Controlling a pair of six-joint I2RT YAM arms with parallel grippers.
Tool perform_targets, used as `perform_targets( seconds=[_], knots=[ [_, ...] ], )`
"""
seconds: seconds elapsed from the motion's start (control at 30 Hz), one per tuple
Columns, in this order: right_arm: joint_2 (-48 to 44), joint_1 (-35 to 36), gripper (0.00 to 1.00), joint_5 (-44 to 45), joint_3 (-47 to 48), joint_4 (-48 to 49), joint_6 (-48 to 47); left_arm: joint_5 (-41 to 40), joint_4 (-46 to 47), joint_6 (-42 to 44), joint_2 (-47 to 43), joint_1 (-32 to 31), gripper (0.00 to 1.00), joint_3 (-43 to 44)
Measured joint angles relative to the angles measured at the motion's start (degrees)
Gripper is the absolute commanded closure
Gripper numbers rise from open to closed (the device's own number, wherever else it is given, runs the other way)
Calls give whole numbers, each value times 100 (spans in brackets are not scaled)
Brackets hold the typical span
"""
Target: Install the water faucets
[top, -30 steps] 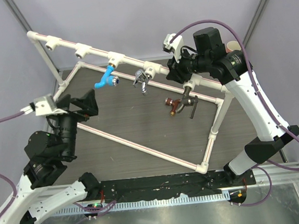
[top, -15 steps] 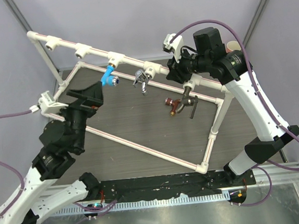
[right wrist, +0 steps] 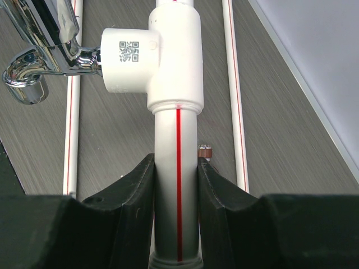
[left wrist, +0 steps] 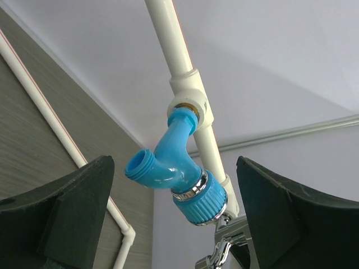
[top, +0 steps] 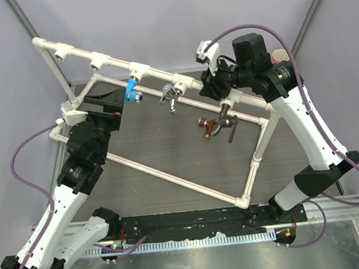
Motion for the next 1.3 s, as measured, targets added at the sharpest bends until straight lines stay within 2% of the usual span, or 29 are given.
perform_targets(
  seconds=[0.27, 0.47, 0.67, 1.07, 1.3],
  knots=[
    [-24, 0, 99, 0, -35, 31, 0, 243, 369, -413, 76, 33, 12, -90],
    [-26, 0, 99, 0, -39, 39, 0, 299, 654, -608, 190, 37, 19, -280],
    [-26, 0, 99, 0, -42, 44, 0, 315, 802, -693, 280, 37, 35, -424],
    [-48, 0, 99, -7, -68, 85, -11, 297, 1029, -686, 280, 70, 81, -468],
    [-50, 0, 99, 0, -74, 101, -20, 321, 1049, -295, 326, 74, 92, -420]
  ],
)
